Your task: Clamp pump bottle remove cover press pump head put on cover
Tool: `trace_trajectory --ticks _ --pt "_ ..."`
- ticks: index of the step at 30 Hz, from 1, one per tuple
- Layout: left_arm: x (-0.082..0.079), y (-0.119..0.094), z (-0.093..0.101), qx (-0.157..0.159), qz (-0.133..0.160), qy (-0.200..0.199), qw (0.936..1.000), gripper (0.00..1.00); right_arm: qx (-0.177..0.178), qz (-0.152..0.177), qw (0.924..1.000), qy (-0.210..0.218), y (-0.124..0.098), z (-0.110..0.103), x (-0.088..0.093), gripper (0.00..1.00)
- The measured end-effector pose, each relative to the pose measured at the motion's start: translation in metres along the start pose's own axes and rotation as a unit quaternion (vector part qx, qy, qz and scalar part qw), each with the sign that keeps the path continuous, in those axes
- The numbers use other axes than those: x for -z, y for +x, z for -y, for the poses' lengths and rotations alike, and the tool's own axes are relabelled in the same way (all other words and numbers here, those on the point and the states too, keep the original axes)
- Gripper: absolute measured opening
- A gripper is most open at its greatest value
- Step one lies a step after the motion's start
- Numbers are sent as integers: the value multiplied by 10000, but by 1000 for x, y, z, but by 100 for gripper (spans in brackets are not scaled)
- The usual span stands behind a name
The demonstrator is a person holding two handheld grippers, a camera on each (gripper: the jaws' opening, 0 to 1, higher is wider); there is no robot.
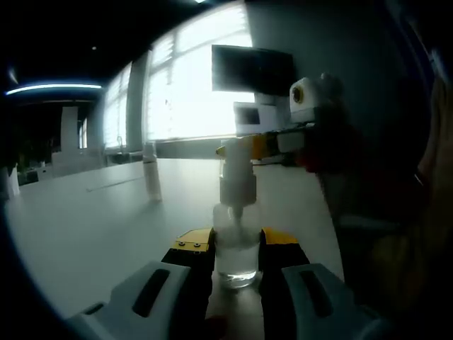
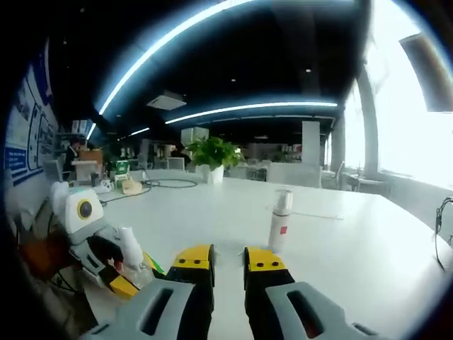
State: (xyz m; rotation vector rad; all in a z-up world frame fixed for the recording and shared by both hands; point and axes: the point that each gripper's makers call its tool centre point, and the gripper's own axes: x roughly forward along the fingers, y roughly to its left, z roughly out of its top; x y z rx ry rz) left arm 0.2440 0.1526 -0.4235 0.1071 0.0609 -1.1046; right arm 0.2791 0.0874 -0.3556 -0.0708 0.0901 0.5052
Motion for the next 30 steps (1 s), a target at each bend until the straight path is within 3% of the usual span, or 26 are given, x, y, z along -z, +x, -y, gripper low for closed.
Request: trace_trajectory --ticks 30 --pt "1 -1 -1 -8 -11 2 10000 15 -567 370 9977 83 -15 -53 -57 11"
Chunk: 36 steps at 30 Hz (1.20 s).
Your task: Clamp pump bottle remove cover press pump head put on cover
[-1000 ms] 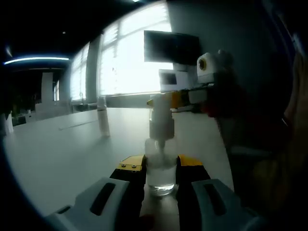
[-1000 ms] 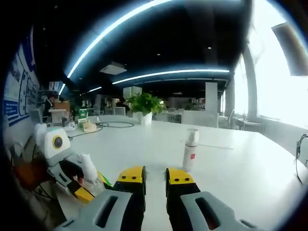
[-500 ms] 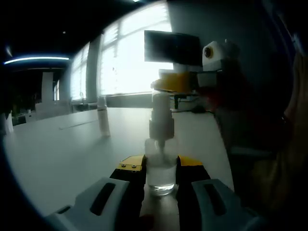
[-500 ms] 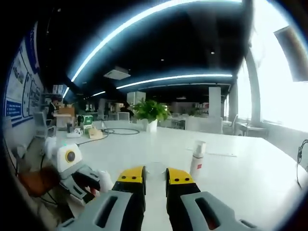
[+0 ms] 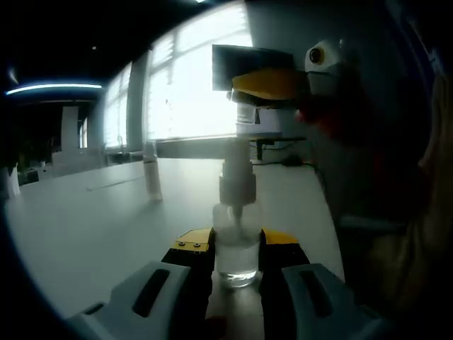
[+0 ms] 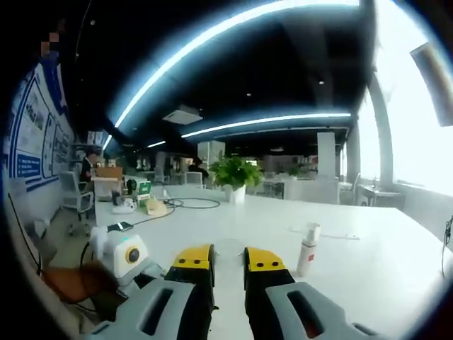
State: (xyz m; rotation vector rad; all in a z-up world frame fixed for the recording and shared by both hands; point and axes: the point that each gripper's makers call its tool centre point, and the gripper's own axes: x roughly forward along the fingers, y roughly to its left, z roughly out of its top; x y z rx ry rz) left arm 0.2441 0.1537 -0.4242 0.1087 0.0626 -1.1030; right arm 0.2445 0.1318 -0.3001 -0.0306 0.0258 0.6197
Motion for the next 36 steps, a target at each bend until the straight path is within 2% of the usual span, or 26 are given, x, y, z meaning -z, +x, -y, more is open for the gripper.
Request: trace_trajectory --ticks 14,21,26,36 --pt "0 0 1 10 -8 4 10000 15 -420 -52 9990 126 5 -28 -2 11" --pt "0 0 0 9 -12 9 10000 15 -606 -174 9979 113 13 -43 4 11" --pt "0 0 1 12 -15 12 10000 15 -646 -220 9976 77 15 -42 5 11" --pt "1 0 1 6 -21 23 10000 15 -643 -380 9970 187 19 -40 18 11"
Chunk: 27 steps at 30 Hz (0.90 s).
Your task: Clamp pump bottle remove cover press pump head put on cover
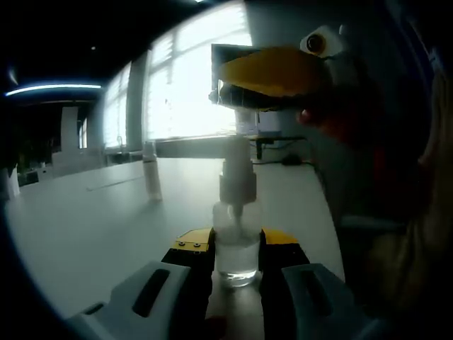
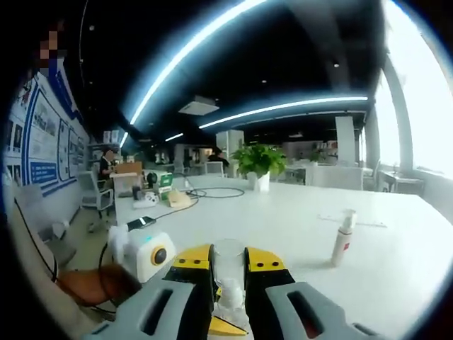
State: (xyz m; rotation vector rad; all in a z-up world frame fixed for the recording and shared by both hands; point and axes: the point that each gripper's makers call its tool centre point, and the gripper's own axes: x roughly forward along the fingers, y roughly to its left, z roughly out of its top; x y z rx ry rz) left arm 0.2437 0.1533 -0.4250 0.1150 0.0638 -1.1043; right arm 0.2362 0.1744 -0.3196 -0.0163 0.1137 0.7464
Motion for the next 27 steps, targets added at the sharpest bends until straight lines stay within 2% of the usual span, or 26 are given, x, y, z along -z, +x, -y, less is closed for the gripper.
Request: trace_trajectory --ticks 19,27 --pt "0 1 0 -1 -9 9 10000 15 5 -262 9996 87 6 2 21 11" --pt "0 1 1 -9 -13 24 10000 15 27 -235 9997 94 6 3 21 11"
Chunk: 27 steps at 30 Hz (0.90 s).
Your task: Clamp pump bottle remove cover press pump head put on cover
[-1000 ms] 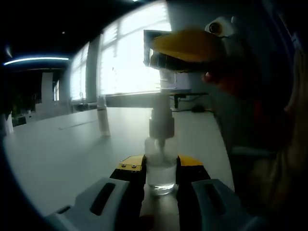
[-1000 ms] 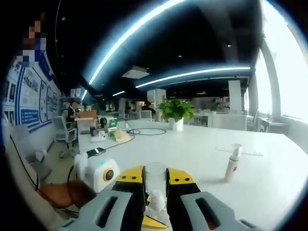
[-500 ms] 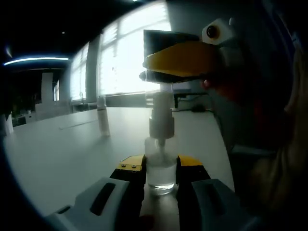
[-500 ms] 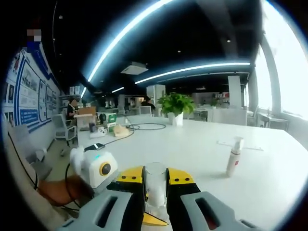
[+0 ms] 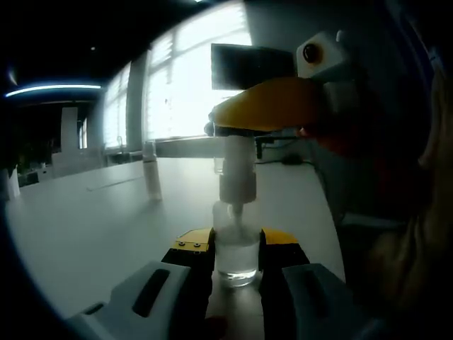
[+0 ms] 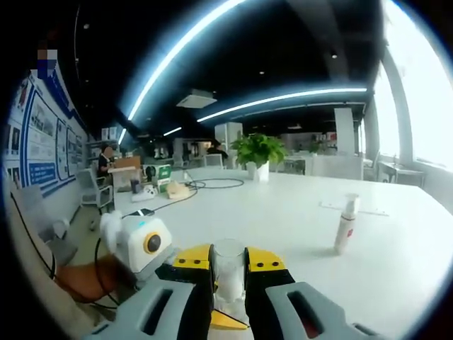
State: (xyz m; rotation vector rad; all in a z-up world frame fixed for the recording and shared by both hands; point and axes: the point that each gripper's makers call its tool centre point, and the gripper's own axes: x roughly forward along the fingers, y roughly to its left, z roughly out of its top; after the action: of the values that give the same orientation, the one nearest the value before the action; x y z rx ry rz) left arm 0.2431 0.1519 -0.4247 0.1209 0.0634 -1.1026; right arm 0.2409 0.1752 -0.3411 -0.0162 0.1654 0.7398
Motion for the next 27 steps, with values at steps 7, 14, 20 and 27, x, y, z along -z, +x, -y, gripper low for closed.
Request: trace_trajectory --ticks 7,14,20,27 --pt "0 0 0 -1 -6 9 10000 15 65 -46 9999 -133 0 -1 0 11" --pt "1 0 -1 1 -12 17 10000 15 97 -77 9998 -162 -1 0 2 11" --pt "1 0 -1 -6 -18 18 10000 15 87 -136 9998 -113 2 0 10 11" --pt "1 0 -1 -2 -19 14 10000 15 80 -108 9999 -53 1 0 11 12"
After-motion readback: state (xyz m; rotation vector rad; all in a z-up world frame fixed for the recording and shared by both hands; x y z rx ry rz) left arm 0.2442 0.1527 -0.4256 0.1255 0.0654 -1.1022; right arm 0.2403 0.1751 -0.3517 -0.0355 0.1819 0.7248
